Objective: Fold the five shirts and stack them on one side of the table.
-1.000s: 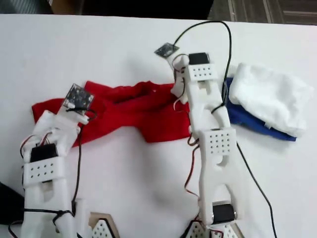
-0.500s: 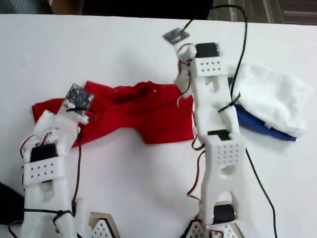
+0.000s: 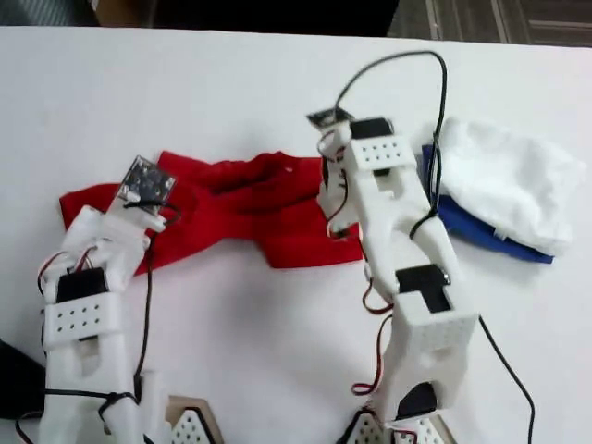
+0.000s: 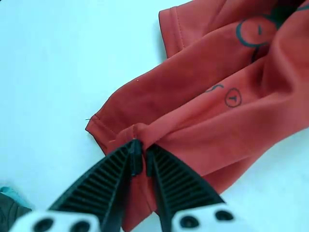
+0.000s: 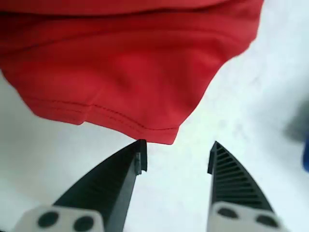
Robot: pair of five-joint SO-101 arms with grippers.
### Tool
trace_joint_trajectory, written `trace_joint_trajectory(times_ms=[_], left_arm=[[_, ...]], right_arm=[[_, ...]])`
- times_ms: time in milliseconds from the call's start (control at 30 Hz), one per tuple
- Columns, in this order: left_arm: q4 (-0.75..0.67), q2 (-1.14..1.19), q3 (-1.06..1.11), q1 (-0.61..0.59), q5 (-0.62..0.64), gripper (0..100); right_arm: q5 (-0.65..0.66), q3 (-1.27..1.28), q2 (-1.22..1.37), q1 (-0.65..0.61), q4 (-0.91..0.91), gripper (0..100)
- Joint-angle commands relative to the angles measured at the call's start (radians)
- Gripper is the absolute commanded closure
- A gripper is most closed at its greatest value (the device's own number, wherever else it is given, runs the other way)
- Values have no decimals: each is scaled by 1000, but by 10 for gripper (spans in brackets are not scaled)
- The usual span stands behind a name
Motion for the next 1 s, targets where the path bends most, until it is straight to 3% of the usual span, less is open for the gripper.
trace_joint_trajectory(times_ms=[0,200,967], left_arm=[[-5,-14,-28,8,12,975],[-8,-15,18,8,9,975],[-9,-21,10,8,9,975]], right_arm=[[-69,107,-77,-8,-107,786],[-180,127,-74,-19,-180,787],[-173,123,130,-19,-128,790]])
